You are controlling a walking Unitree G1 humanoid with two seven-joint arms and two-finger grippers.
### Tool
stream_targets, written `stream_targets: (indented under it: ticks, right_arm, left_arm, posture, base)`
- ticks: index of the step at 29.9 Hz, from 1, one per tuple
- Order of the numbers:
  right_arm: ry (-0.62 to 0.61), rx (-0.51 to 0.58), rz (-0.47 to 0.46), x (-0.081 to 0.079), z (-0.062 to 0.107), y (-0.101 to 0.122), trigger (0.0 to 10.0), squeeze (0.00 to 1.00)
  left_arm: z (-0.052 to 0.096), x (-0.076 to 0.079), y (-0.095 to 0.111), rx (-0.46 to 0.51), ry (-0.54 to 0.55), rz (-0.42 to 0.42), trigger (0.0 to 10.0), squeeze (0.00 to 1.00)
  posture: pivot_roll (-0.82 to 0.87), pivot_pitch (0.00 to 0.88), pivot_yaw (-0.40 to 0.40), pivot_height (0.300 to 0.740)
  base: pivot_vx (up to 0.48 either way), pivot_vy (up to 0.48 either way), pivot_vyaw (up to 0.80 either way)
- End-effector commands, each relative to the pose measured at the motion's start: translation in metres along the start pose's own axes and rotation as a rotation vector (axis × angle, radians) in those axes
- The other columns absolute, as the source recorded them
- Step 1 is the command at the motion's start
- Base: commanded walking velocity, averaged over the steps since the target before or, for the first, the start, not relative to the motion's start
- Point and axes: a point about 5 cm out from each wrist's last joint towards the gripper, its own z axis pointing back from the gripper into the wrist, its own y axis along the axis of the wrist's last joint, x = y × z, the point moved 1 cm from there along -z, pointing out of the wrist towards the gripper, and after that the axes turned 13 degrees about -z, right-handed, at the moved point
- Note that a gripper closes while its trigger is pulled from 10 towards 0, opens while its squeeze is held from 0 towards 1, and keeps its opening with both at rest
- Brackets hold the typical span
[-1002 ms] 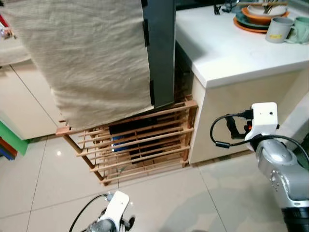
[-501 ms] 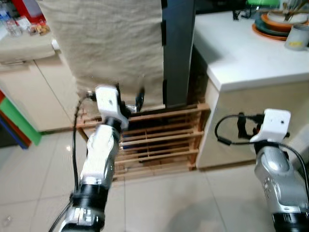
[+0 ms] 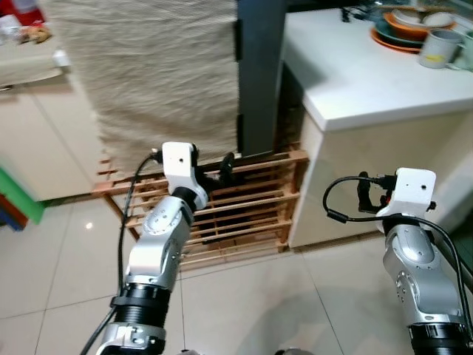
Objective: Restocking fridge
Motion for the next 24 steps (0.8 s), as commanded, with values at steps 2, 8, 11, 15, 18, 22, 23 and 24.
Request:
stream_targets:
  ticks: [2,8,11,15,18,22,23,24]
  right_arm:
    - [-0.004,0.018,0.013,0.003,0.0,0.003,10.0,0.0]
    - [-0.007,0.019,0.016,0.004,-0.001,0.003,10.0,0.0]
    - [-0.007,0.029,0.012,0.001,-0.002,0.004,10.0,0.0]
    - [-0.012,0.058,0.021,0.0,-0.001,0.009,10.0,0.0]
    - [-0.015,0.062,0.019,0.001,0.0,0.01,10.0,0.0]
    - [-0.011,0.043,-0.002,0.001,0.0,0.007,10.0,0.0]
    - [-0.009,0.045,-0.002,0.0,0.0,0.007,10.0,0.0]
    - [-0.007,0.046,-0.002,0.0,-0.001,0.007,10.0,0.0]
  left_arm:
    - [0.001,-0.001,0.014,0.041,-0.007,-0.125,10.0,0.0]
    - [-0.003,0.002,0.024,0.062,-0.039,-0.205,10.0,0.0]
    - [-0.008,0.007,0.027,0.061,-0.113,-0.286,10.0,0.0]
    - [-0.009,0.009,0.026,0.052,-0.148,-0.32,10.0,0.0]
    - [-0.008,0.006,0.019,0.028,-0.134,-0.312,10.0,0.0]
    - [-0.006,0.009,0.015,0.015,-0.134,-0.284,10.0,0.0]
    - [-0.006,0.009,0.015,0.015,-0.136,-0.282,10.0,0.0]
    - [-0.006,0.01,0.014,0.013,-0.137,-0.28,10.0,0.0]
  posture:
    - [-0.12,0.0,0.048,0.74]
    - [-0.12,0.0,0.046,0.74]
    - [-0.12,0.0,0.045,0.74]
    - [-0.12,0.0,0.048,0.74]
    - [-0.13,0.0,0.046,0.74]
    - [-0.12,0.0,0.039,0.74]
    - [-0.12,0.0,0.039,0.74]
    - [-0.12,0.0,0.039,0.74]
  base:
    - [0.0,0.0,-0.73]
    - [0.0,0.0,-0.72]
    - [0.0,0.0,-0.72]
    - [0.0,0.0,-0.72]
    - [0.0,0.0,-0.72]
    - [0.0,0.0,-0.73]
    - [0.0,0.0,-0.73]
    - [0.0,0.0,-0.73]
